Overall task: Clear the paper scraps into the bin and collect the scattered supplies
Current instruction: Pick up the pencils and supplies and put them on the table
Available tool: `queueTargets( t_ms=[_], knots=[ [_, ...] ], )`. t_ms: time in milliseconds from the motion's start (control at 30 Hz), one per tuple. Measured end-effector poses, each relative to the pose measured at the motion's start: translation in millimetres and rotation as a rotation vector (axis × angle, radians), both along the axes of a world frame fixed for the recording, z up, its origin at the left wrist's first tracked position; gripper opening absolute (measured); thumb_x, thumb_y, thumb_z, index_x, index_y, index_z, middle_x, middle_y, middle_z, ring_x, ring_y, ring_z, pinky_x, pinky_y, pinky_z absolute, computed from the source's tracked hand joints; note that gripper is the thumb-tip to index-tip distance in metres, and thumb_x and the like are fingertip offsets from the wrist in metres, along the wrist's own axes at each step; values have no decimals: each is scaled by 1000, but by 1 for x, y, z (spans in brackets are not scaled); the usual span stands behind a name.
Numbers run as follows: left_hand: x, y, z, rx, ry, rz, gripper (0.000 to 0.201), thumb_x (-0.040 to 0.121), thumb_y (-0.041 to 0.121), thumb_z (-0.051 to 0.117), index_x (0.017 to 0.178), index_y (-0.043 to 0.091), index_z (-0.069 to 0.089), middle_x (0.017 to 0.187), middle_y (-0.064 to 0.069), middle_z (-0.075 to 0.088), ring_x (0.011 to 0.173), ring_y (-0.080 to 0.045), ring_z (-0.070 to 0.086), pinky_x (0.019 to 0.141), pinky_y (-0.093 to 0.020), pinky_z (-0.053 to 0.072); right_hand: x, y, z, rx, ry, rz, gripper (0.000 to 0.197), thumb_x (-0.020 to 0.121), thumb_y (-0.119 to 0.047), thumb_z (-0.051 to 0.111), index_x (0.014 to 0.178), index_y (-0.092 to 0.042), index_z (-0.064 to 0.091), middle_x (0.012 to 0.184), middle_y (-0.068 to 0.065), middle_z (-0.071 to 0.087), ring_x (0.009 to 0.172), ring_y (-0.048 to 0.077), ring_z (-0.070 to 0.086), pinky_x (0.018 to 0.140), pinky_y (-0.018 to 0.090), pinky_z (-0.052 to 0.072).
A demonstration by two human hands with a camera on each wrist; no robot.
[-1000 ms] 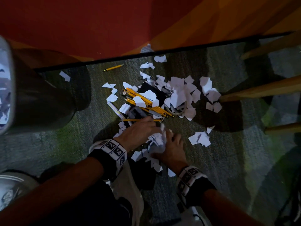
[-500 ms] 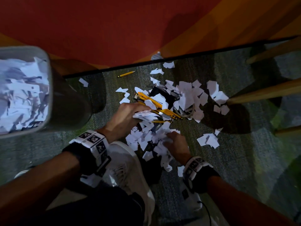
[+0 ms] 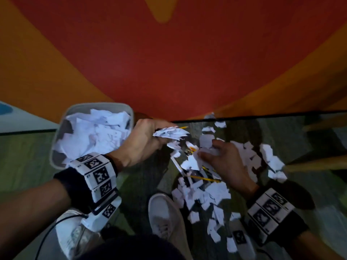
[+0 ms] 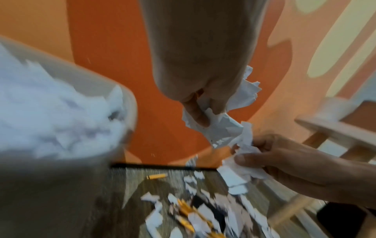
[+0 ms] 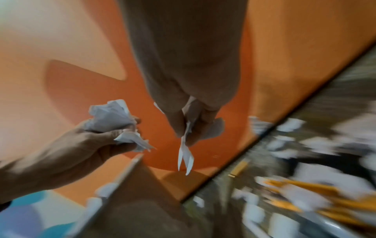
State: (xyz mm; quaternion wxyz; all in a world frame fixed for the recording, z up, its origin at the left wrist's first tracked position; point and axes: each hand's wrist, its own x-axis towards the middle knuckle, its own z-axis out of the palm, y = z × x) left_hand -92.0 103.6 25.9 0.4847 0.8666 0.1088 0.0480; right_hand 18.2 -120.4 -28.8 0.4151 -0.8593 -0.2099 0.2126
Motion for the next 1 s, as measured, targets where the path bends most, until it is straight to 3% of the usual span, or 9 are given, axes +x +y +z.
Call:
queueTargets(
  t_ms=[100,167,300,400,500,533,633,900,1000],
  knots=[
    [-17,26,38,11,-8,59,20,84,16,78,96,31,77,93,12,77,91,-4,71,77,-31,55,-7,46,34,131,-29,77,34,81,-21,80,64,-15,52,63,-8,47,56,2,44,56,18,33],
    [-33,48,61,13,-18,153,18,82,17,81,94,30,78,89,11,77,84,-7,72,70,-31,53,-15,79,56,169,-20,111,26,80,-23,81,76,-20,56,79,-13,52,66,-3,48,65,15,39],
    [-80,103,81,151,4,401,8,85,23,79,83,30,77,61,15,68,54,7,51,51,-17,38,-39,155,81,226,-84,243,34,75,-28,85,99,-8,72,94,-2,66,92,15,59,82,26,43],
    [-109,132,76,216,96,541,4,85,19,76,81,19,75,51,13,63,47,3,53,44,-19,38,-62,203,88,235,-41,328,28,74,-27,85,93,-11,72,87,-3,68,83,12,61,71,24,44],
    [-124,146,63,280,220,535,13,87,14,72,75,20,69,60,10,66,51,0,56,45,-17,42,-76,233,86,135,22,436,44,75,-35,83,112,-16,69,113,5,70,107,20,64,87,31,52],
    [-126,146,60,286,273,502,7,88,14,70,87,21,72,74,8,72,58,2,61,52,-18,49,-78,239,85,60,12,484,55,76,-38,82,125,-18,64,127,4,64,118,21,58,94,31,50],
    [-127,143,52,324,386,346,44,90,19,68,134,20,61,129,0,65,98,-13,68,86,-25,55,-79,246,85,-70,-1,624,73,78,-37,81,142,-22,49,143,2,51,124,20,54,93,33,51],
    [-121,135,68,432,353,241,42,94,21,66,135,20,60,137,4,60,94,-4,57,76,-13,42,-51,224,95,-10,51,607,68,82,-12,77,143,-24,49,134,0,56,120,15,58,87,34,58],
    [-110,130,82,468,284,244,40,94,25,66,134,21,59,139,4,59,98,-3,58,84,-21,46,-41,205,101,53,29,594,61,83,-11,76,138,-22,54,128,-7,60,116,6,58,86,21,54]
  ],
)
